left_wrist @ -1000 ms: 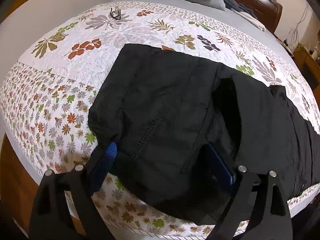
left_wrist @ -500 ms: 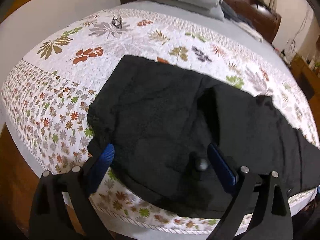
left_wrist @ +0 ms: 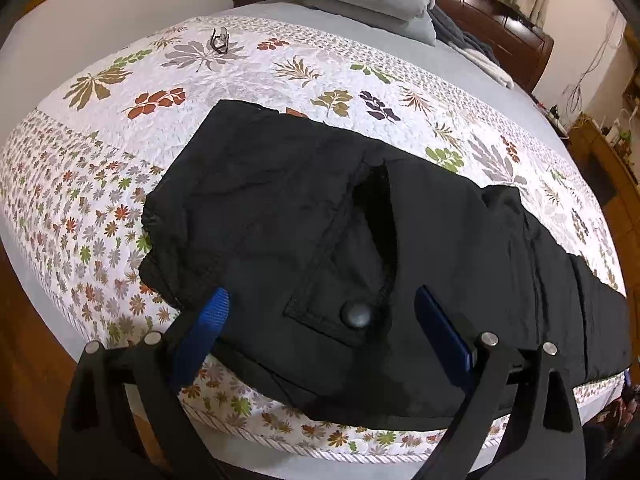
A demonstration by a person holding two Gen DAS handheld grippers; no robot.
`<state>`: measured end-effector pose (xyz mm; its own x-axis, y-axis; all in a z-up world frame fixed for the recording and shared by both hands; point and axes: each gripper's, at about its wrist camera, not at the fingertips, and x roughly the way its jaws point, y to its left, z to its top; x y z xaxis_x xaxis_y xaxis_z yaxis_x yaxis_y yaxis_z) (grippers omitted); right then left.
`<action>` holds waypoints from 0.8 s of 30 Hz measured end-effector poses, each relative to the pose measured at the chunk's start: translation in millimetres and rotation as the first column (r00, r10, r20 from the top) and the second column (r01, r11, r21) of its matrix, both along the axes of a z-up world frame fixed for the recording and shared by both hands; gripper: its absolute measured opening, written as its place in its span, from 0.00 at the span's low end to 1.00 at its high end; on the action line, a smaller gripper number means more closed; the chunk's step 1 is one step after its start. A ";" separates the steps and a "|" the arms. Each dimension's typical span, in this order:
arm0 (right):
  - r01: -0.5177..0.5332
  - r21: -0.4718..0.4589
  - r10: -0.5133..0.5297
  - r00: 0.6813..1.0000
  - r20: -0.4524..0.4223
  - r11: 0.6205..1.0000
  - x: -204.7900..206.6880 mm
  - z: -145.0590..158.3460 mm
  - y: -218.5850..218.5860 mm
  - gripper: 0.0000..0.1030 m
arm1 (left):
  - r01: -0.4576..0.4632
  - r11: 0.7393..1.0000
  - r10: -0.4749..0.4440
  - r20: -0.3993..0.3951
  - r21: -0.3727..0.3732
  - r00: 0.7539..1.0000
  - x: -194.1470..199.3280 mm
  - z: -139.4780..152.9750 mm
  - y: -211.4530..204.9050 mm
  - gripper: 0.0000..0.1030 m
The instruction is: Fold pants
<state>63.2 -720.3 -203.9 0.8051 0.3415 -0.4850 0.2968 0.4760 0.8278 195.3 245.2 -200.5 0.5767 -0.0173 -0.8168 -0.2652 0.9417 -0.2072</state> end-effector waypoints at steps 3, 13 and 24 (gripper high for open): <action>-0.003 0.051 0.002 1.000 0.025 0.999 -10.2 -10.4 1.7 0.65 | 0.003 1.000 -0.003 0.013 0.000 1.000 -5.0 0.9 -0.5 0.91; -0.012 0.185 -0.012 0.992 0.127 0.983 16.9 -43.4 22.6 0.71 | -0.062 0.995 0.064 0.012 -0.081 0.998 -9.8 1.7 17.7 0.91; -0.019 0.161 -0.012 0.982 0.190 0.987 32.3 -45.3 30.4 0.76 | -0.057 0.997 0.056 -0.015 -0.053 0.998 2.8 -4.5 3.6 0.91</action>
<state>95.5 -689.9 -249.2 0.8756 0.4056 -0.2622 0.1259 0.3324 0.9347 198.1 248.8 -205.0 0.5668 -0.0286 -0.8234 -0.3211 0.9127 -0.2527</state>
